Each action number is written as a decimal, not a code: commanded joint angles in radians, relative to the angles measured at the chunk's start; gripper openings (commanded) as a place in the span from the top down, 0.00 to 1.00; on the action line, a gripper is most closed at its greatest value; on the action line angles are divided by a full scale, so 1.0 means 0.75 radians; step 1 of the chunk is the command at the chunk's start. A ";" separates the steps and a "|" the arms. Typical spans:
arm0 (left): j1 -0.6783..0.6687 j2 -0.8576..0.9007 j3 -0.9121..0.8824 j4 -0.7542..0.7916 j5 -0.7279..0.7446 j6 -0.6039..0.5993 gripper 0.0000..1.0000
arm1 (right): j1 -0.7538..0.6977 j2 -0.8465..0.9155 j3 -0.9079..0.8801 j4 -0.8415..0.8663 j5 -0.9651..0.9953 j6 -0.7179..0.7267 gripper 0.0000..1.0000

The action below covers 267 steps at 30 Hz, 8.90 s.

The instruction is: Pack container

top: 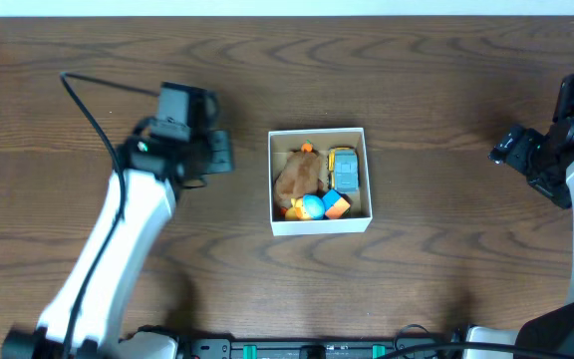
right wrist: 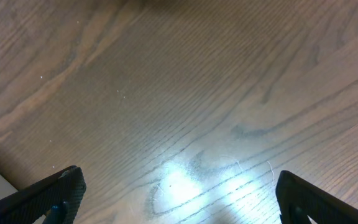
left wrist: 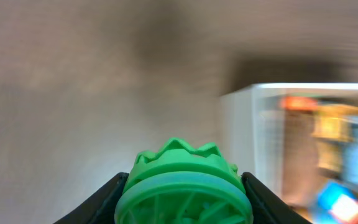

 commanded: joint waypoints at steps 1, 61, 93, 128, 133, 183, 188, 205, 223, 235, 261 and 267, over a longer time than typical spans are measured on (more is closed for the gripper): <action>-0.179 -0.076 0.018 0.052 -0.005 0.197 0.72 | 0.002 -0.013 -0.002 -0.001 -0.006 -0.015 0.01; 0.214 -0.252 0.017 -0.069 -0.250 0.079 0.02 | 0.566 -0.083 0.004 0.455 0.101 -0.329 0.01; 0.213 -1.315 -0.622 -0.238 -0.084 0.024 0.02 | 0.568 -1.409 -0.943 0.445 0.180 -0.058 0.01; 0.213 -1.314 -0.622 -0.238 -0.084 0.024 0.02 | 0.473 -2.002 -1.551 1.075 -0.106 -0.361 0.01; 0.213 -1.314 -0.622 -0.238 -0.084 0.024 0.02 | 0.468 -2.006 -1.690 1.313 -0.110 -0.464 0.01; 0.268 -1.556 -0.893 -0.138 -0.158 0.448 0.02 | 0.460 -2.004 -1.813 1.452 -0.155 -0.587 0.02; 0.271 -1.719 -1.197 0.322 -0.182 0.571 0.02 | 0.460 -2.004 -1.813 1.452 -0.155 -0.587 0.01; 0.305 -1.848 -1.558 0.864 -0.387 0.515 0.02 | 0.460 -2.004 -1.813 1.452 -0.155 -0.587 0.01; 0.304 -1.848 -1.558 0.830 -0.346 0.204 0.02 | 0.460 -2.004 -1.813 1.453 -0.155 -0.587 0.01; 0.260 -1.848 -1.558 0.824 -0.285 0.210 0.02 | 0.460 -2.004 -1.813 1.452 -0.155 -0.587 0.01; 0.259 -1.845 -1.558 0.824 -0.285 0.209 0.02 | 0.460 -2.004 -1.813 1.452 -0.155 -0.587 0.01; 0.259 -1.845 -1.558 0.825 -0.285 0.209 0.02 | 0.460 -2.004 -1.813 1.452 -0.155 -0.587 0.01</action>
